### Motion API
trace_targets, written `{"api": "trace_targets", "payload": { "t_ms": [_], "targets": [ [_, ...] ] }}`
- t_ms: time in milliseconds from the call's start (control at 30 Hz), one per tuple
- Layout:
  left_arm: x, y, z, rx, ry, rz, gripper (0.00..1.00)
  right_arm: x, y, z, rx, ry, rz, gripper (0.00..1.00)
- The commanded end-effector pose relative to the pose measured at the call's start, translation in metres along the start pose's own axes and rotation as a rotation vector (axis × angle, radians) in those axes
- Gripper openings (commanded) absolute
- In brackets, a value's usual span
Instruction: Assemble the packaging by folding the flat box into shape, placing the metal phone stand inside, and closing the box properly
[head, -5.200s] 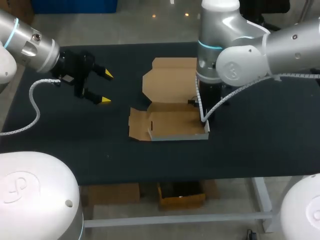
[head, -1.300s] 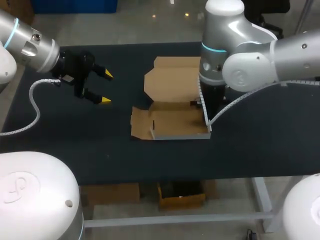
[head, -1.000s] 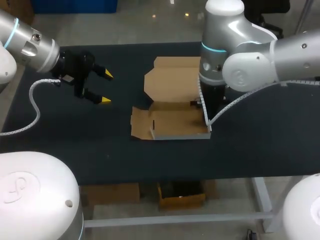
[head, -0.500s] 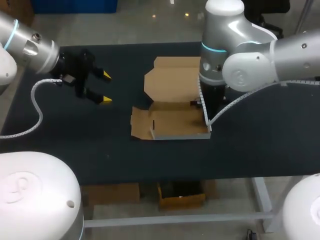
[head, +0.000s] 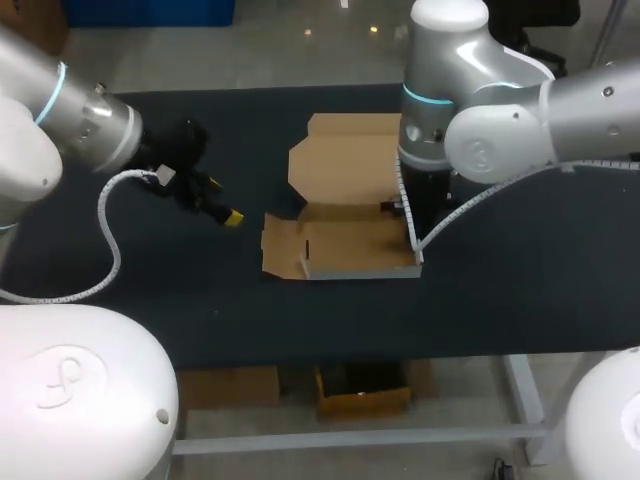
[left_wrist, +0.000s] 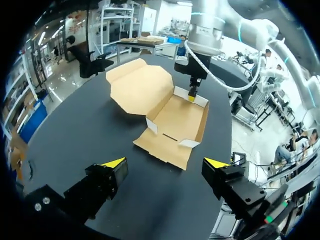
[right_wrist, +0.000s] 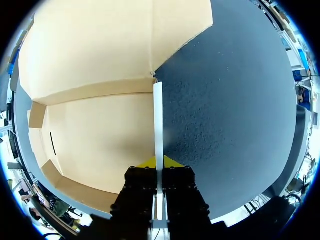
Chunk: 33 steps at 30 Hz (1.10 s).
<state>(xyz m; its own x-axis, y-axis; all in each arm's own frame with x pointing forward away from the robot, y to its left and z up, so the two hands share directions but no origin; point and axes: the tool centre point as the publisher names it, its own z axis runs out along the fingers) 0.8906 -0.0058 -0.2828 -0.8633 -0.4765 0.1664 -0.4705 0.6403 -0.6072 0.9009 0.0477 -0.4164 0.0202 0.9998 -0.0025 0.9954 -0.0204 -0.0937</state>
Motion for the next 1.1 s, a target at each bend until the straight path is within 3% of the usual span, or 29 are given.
{"api": "trace_targets", "payload": {
  "t_ms": [33, 267, 800, 867, 900, 967, 1000, 1100],
  "targets": [
    [-0.004, -0.002, 0.018, -0.045, 0.013, -0.417, 1.00, 0.000, 0.001, -0.001, 0.004, 0.000, -0.001, 0.00],
    [-0.013, 0.008, 0.043, 0.028, 0.011, -0.701, 1.00, 0.000, 0.001, -0.001, 0.004, 0.000, -0.001, 0.00],
    [-0.014, 0.008, 0.045, 0.015, 0.017, -0.709, 1.00, 0.000, 0.001, -0.001, 0.004, 0.000, -0.001, 0.00],
    [-0.017, 0.003, 0.053, -0.034, -0.039, -0.828, 1.00, 0.000, 0.001, -0.001, 0.004, 0.000, -0.001, 0.00],
    [-0.017, 0.003, 0.056, -0.039, 0.002, -0.808, 1.00, 0.000, 0.001, -0.001, 0.004, 0.000, -0.001, 0.00],
    [-0.018, 0.004, 0.062, -0.071, -0.017, -0.866, 1.00, 0.000, 0.001, -0.001, 0.004, 0.000, -0.001, 0.00],
    [-0.018, 0.005, 0.064, -0.084, 0.017, -0.852, 1.00, 0.000, 0.001, -0.001, 0.004, 0.000, -0.001, 0.00],
    [-0.019, 0.008, 0.071, -0.117, 0.012, -0.867, 1.00, 0.000, 0.001, -0.001, 0.004, 0.000, -0.001, 0.00]
  ]
}}
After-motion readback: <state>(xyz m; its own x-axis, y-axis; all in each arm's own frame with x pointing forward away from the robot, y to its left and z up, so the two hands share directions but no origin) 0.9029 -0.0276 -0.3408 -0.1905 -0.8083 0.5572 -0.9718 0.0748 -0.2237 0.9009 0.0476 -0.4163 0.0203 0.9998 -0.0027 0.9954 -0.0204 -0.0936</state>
